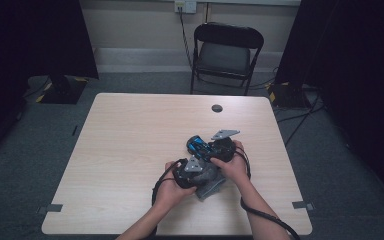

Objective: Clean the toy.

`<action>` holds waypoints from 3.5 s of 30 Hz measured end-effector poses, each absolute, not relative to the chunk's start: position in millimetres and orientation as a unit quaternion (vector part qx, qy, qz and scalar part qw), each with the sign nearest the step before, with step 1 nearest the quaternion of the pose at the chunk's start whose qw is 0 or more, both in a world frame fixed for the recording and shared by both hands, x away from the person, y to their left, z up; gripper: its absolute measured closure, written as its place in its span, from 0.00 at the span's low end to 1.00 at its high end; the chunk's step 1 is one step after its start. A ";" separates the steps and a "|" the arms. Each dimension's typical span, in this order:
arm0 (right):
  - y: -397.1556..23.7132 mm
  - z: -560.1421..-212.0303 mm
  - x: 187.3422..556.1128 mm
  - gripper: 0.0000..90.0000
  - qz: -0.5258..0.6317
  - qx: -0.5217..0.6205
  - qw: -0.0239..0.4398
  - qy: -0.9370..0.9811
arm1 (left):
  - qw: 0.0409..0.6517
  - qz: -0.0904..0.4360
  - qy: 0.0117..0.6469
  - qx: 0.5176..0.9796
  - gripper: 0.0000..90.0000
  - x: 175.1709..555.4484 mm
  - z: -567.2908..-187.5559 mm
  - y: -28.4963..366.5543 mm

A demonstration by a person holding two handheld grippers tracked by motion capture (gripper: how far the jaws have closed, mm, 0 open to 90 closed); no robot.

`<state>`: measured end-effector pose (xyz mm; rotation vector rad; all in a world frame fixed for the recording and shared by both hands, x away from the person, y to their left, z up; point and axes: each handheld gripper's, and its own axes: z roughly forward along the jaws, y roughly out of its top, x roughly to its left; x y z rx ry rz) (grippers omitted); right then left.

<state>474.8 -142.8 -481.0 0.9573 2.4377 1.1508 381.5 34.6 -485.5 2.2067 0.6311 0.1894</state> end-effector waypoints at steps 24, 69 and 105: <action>-143.3 -481.5 474.6 0.48 0.401 0.332 0.139 0.842 | 0.417 0.059 0.229 0.878 0.78 370.8 -485.9 17.1; -145.3 -482.6 472.7 0.48 0.406 0.333 0.141 0.839 | 0.438 0.095 0.263 0.855 0.78 382.2 -445.4 84.9; -146.3 -482.8 472.3 0.48 0.407 0.332 0.140 0.839 | 0.375 0.159 0.372 0.834 0.77 440.3 -476.5 127.1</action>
